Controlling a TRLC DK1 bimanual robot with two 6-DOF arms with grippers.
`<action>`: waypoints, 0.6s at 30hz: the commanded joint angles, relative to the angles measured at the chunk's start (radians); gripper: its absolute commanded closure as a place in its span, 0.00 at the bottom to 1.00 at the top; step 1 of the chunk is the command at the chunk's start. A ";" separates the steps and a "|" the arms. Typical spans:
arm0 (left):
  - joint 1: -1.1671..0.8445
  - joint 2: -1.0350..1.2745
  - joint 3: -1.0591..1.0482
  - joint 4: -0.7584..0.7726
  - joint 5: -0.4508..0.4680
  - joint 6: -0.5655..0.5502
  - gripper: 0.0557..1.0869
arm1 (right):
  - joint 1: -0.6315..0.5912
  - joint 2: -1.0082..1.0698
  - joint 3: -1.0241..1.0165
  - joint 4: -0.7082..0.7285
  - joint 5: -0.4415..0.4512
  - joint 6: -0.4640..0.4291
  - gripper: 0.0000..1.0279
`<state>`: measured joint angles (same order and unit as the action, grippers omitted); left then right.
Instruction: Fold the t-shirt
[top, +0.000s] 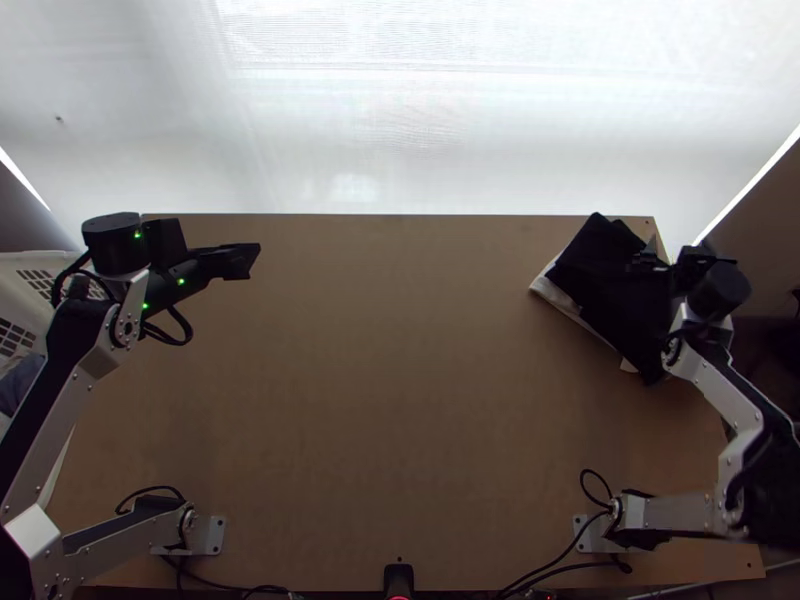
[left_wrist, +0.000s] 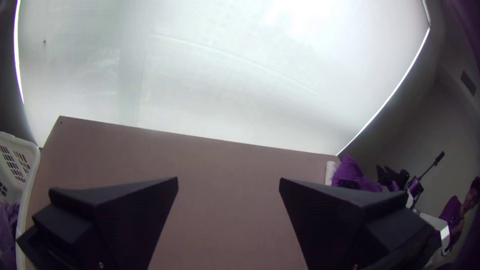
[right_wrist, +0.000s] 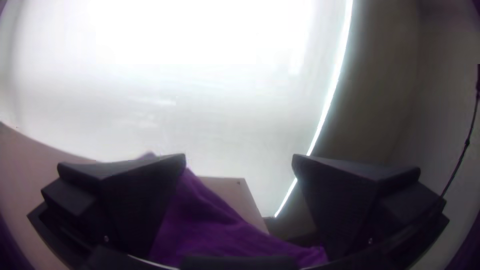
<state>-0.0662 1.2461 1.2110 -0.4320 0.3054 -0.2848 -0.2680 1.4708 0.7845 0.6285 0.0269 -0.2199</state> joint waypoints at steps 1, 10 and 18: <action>0.003 -0.040 -0.041 0.009 0.000 -0.019 0.04 | 0.027 -0.265 -0.028 -0.021 -0.004 0.237 0.04; 0.080 -0.191 -0.215 0.234 -0.091 -0.019 0.04 | 0.059 -0.454 -0.060 -0.078 0.004 0.287 0.04; 0.149 -0.405 -0.458 0.515 -0.253 0.013 0.04 | 0.061 -0.734 -0.222 -0.050 0.002 0.274 0.04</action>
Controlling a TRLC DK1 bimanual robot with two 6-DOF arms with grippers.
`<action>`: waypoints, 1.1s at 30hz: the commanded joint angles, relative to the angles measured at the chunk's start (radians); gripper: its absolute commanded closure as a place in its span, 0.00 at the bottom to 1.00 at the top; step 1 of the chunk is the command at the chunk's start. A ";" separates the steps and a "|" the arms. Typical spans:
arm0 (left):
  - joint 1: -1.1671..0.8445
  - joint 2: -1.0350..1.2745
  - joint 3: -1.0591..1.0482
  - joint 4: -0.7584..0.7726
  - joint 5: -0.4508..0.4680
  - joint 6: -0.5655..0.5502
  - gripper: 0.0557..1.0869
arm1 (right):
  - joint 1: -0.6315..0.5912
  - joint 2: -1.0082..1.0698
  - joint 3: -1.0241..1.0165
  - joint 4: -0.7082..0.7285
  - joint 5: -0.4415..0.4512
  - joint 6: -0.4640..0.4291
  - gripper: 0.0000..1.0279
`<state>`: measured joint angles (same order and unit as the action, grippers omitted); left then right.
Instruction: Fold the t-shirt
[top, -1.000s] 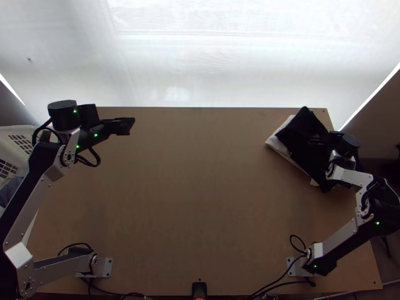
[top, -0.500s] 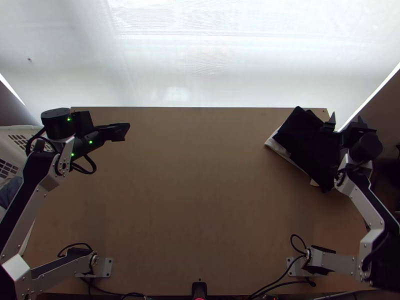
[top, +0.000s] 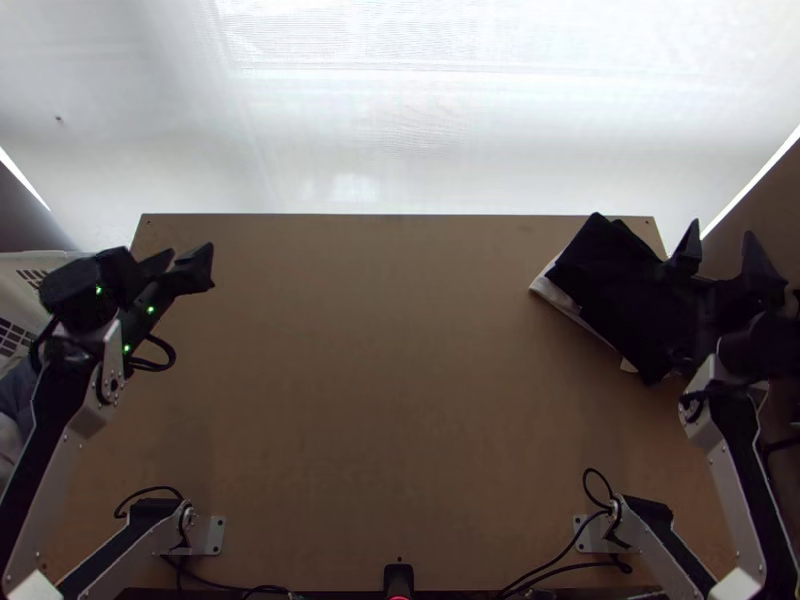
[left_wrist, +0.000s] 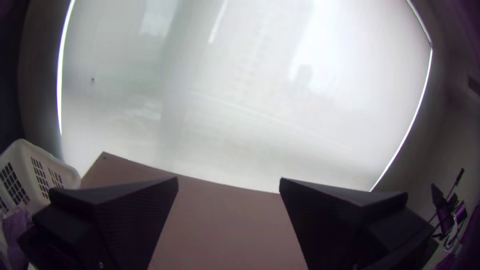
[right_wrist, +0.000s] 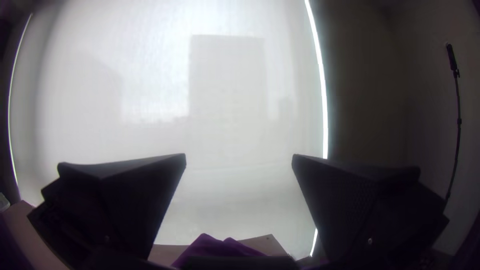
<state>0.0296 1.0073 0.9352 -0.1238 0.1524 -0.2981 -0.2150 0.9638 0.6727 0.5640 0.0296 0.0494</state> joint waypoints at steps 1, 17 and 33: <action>0.061 -0.190 -0.211 0.228 -0.116 0.030 0.04 | 0.009 -0.267 -0.128 0.014 -0.003 -0.006 0.04; 0.185 -0.676 -0.661 0.328 -0.117 0.079 0.04 | 0.174 -0.944 -0.571 -0.036 -0.019 -0.195 0.04; 0.237 -1.004 -0.855 0.213 -0.119 0.162 0.04 | 0.190 -0.967 -0.579 -0.452 -0.005 -0.068 0.04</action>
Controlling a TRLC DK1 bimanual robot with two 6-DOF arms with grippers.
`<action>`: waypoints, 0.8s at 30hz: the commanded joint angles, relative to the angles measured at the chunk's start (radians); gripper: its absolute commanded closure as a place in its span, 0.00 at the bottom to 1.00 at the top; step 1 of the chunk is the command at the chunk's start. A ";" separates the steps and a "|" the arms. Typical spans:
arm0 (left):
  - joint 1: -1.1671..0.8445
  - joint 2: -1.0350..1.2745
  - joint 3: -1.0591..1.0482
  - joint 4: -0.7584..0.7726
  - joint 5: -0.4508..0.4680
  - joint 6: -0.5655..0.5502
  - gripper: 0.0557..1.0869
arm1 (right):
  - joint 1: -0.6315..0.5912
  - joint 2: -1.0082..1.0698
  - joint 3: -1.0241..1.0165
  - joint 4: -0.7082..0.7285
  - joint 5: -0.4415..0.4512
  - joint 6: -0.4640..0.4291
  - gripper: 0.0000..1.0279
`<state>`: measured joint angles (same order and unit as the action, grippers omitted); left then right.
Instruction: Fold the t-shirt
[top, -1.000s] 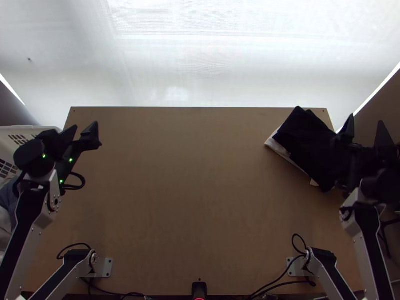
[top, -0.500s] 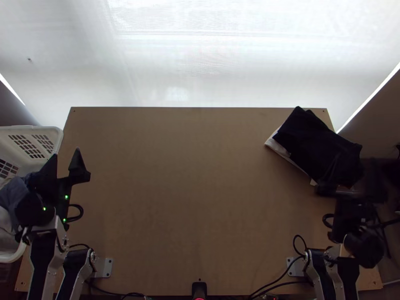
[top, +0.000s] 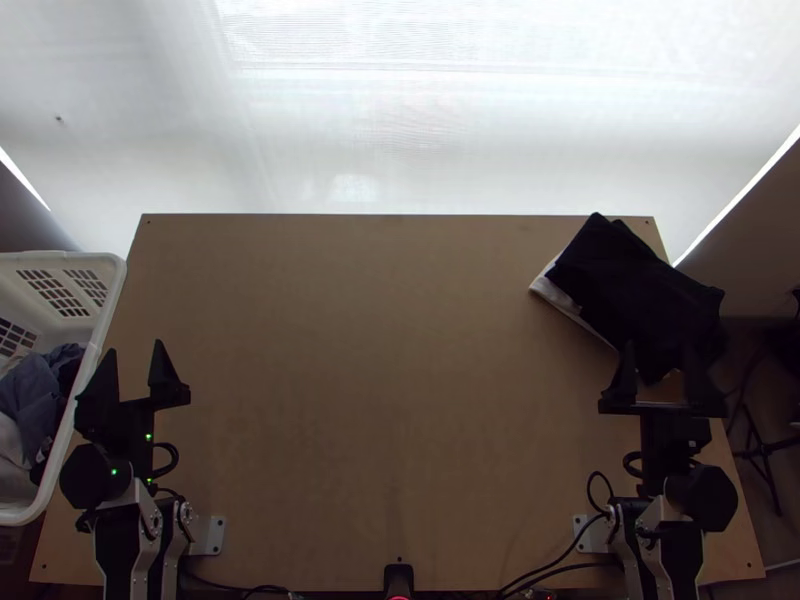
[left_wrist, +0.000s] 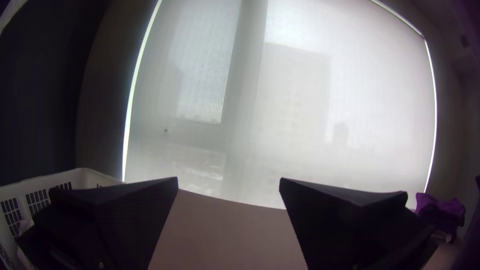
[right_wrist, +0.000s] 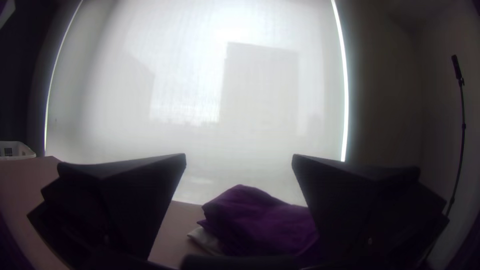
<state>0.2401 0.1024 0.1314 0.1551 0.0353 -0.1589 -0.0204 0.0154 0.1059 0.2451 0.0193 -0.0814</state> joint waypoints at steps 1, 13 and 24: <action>0.044 -0.099 -0.053 -0.089 0.000 0.022 0.04 | -0.004 -0.020 -0.012 -0.159 0.005 0.074 0.04; 0.142 -0.104 -0.053 -0.368 0.000 0.005 0.04 | -0.001 -0.019 -0.012 -0.477 0.005 0.229 0.04; 0.163 -0.102 -0.055 -0.373 0.000 0.012 0.04 | -0.001 -0.015 -0.012 -0.478 0.005 0.235 0.04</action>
